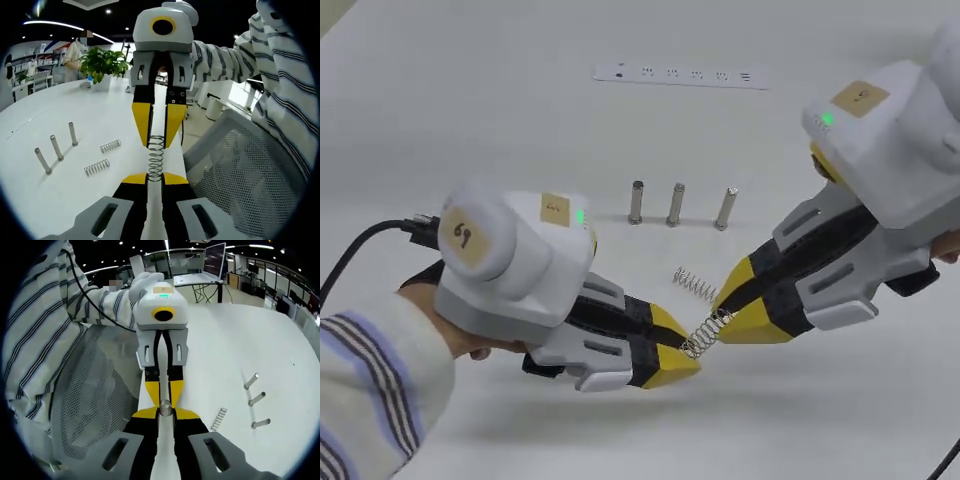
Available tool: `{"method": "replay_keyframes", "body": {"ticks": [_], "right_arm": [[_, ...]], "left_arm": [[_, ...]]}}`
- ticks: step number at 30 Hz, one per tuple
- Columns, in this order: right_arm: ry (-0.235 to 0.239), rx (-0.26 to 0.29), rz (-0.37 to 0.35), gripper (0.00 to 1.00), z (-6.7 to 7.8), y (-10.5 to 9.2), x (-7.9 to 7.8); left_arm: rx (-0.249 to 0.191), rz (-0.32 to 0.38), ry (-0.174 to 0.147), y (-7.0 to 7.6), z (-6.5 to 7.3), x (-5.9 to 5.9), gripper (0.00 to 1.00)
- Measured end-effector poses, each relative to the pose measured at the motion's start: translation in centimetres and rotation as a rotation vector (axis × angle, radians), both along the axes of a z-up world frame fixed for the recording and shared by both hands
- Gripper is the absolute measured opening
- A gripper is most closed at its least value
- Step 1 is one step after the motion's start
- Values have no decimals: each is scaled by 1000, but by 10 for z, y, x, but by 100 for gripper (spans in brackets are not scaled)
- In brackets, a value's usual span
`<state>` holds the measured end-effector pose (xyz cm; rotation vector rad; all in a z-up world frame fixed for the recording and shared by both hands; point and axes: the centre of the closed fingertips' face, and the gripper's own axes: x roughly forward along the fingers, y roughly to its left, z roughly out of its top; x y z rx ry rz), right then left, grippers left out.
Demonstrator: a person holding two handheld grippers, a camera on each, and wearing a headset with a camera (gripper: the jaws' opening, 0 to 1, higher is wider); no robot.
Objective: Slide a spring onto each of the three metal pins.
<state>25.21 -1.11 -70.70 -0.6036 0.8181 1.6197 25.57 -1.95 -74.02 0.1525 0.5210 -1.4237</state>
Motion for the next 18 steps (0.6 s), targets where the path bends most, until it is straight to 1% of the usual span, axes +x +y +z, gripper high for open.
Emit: {"method": "replay_keyframes", "body": {"ticks": [4, 6, 11, 15, 18], "right_arm": [[-20, -36, 29, 8, 1, -2, 0], [-29, -43, 43, 8, 1, -2, -1], [-46, -79, 63, 8, -1, -4, 2], [-59, -91, 75, 8, 0, -4, 4], [-80, -90, 94, 8, 2, -3, 7]], "left_arm": [[-9, 3, -8, -4, 1, 1, 2], [-16, 6, -4, -6, 0, 2, 2], [-19, 12, -2, -10, -2, 4, 2], [-25, 18, -7, -11, 0, 7, 2], [-27, 28, -14, -10, 1, 10, 2]]}}
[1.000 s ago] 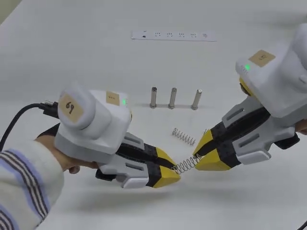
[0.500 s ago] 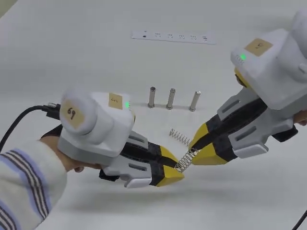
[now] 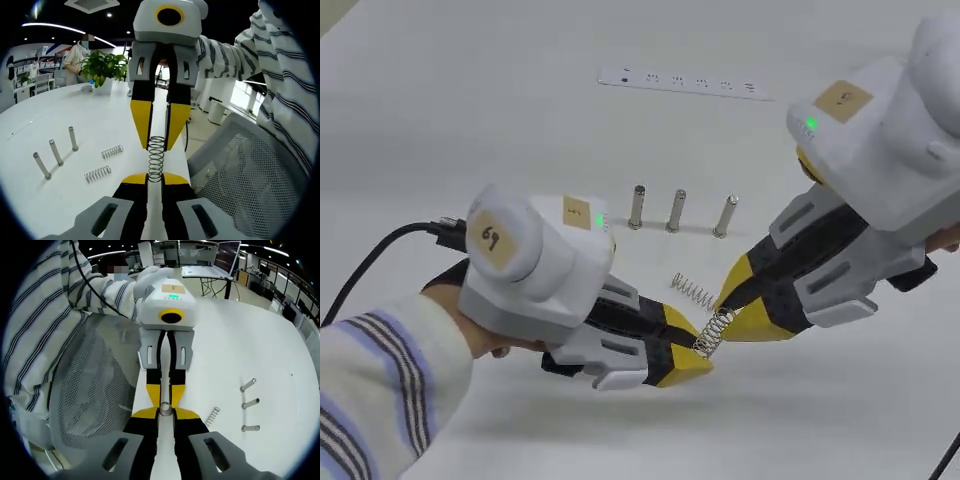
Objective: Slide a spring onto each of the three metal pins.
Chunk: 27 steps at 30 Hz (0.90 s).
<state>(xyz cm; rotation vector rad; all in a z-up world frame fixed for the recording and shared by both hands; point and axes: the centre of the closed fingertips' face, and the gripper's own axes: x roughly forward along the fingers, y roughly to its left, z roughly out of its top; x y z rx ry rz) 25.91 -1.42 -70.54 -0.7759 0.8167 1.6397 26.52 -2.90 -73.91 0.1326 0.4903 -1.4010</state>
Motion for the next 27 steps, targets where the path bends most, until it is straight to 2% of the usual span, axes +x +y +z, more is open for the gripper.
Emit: {"method": "replay_keyframes", "body": {"ticks": [9, 19, 27], "right_arm": [[-31, -35, 45, 9, -2, 2, 1], [-39, -54, 81, 11, -8, 8, 3], [-51, -83, 104, 10, -12, 6, 4]], "left_arm": [[-1, 20, -6, 1, 3, 3, 2], [-18, 45, -26, 1, 12, 6, 2], [-8, 45, -38, 2, 13, 5, 2]]}}
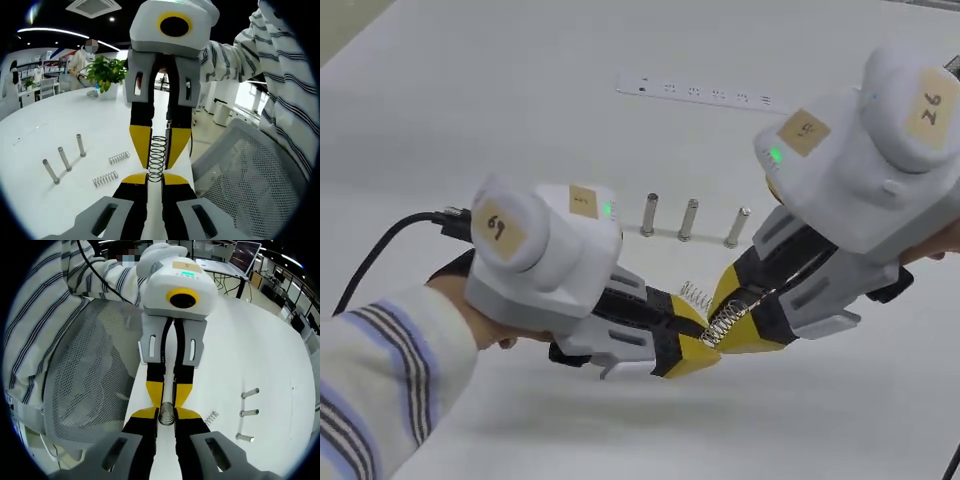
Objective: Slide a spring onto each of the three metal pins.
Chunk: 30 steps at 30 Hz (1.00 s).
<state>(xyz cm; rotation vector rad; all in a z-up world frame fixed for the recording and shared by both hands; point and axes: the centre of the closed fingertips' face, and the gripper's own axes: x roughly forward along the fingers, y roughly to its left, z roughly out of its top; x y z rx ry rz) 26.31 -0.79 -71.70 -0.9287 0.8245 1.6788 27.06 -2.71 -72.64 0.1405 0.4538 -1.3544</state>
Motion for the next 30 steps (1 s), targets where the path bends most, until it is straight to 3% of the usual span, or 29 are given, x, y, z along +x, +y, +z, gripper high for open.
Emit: {"method": "replay_keyframes", "body": {"ticks": [16, 18, 30], "right_arm": [[-19, -32, -1, 8, -3, 5, 3], [-38, -31, 9, 8, -2, 6, 3], [-43, -57, -13, 8, -4, 10, 4]], "left_arm": [[10, 20, -3, 4, -2, 2, 2], [7, 25, -9, 5, -1, 3, 2], [-2, 46, 6, 10, -3, 6, 4]]}}
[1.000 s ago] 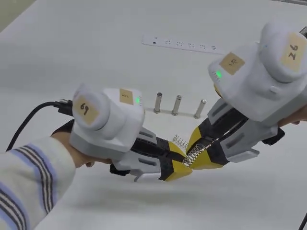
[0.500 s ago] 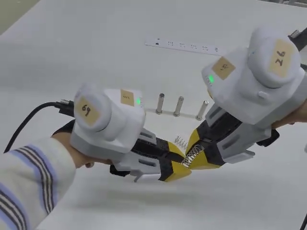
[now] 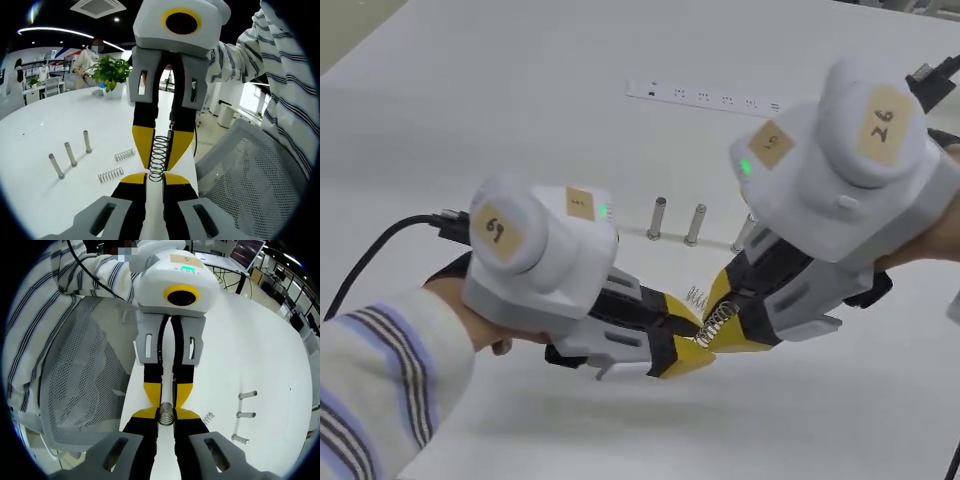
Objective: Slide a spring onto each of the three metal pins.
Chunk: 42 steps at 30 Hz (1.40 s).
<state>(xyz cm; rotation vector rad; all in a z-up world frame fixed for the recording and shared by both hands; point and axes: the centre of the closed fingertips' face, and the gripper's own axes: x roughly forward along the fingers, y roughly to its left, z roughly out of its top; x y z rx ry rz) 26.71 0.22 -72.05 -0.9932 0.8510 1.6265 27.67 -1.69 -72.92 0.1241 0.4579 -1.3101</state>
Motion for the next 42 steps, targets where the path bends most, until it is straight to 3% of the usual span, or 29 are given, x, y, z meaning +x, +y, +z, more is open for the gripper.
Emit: {"method": "replay_keyframes", "body": {"ticks": [12, 19, 27, 34, 39, 42], "right_arm": [[4, -1, -3, 8, 0, 6, 2], [-14, -2, -20, 8, 2, 9, 8], [-17, -19, -17, 8, 0, 6, 6], [-14, -36, -12, 8, -2, 3, 4], [-16, -60, -13, 8, -7, -2, 5], [-13, -61, -18, 8, -7, -3, 6]], "left_arm": [[7, 29, 0, 9, -3, 3, 7], [24, 92, 14, 26, -10, 11, 10], [20, 159, 12, 43, -10, 19, 26], [50, 227, 2, 57, -14, 28, 40], [68, 262, -25, 64, -15, 33, 42], [78, 268, -11, 66, -17, 33, 44]]}}
